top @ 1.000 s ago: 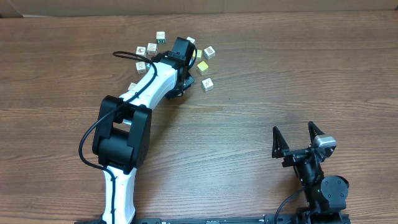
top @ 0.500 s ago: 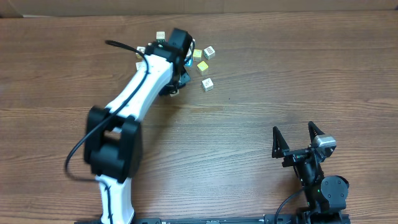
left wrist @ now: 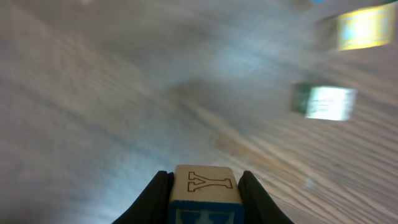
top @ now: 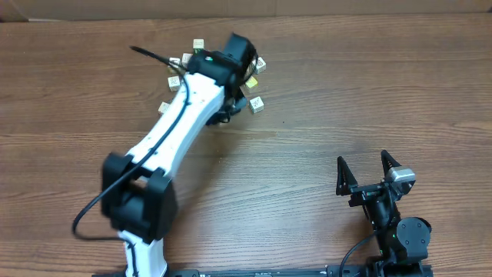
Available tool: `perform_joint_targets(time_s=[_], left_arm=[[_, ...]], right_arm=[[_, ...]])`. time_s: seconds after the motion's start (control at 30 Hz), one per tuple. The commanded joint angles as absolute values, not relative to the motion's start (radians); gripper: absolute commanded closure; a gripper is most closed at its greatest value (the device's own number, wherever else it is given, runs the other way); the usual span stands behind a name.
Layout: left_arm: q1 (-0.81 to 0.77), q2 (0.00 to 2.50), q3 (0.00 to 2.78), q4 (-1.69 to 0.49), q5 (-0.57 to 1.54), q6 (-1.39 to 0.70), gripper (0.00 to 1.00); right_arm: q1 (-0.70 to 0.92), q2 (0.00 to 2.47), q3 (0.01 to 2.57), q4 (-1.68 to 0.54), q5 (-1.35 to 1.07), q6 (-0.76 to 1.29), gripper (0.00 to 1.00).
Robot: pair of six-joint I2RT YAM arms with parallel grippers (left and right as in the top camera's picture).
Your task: Form a circle
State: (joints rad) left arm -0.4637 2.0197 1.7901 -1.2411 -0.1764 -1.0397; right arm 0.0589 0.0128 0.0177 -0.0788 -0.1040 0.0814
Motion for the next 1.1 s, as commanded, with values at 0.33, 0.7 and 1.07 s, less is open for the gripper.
perform_joint_targets(time_s=[0.33,0.7,1.07], left_arm=[[-0.457,2.275,1.791,-1.19,-0.175,-1.314,0.73],[-0.425,2.283,1.792,-1.166,-0.191,-1.278,0.74],[-0.403,2.283,1.792,-1.166,-0.187,-1.279,0.69]], right_arm=[[0.057,0.003,0.008,-0.074,-0.099,0.081,0.0],[0.057,0.003,0.008,-0.074,-0.099,0.081,0.0],[0.057,0.003,0.008,-0.074,-0.099,0.081,0.0]])
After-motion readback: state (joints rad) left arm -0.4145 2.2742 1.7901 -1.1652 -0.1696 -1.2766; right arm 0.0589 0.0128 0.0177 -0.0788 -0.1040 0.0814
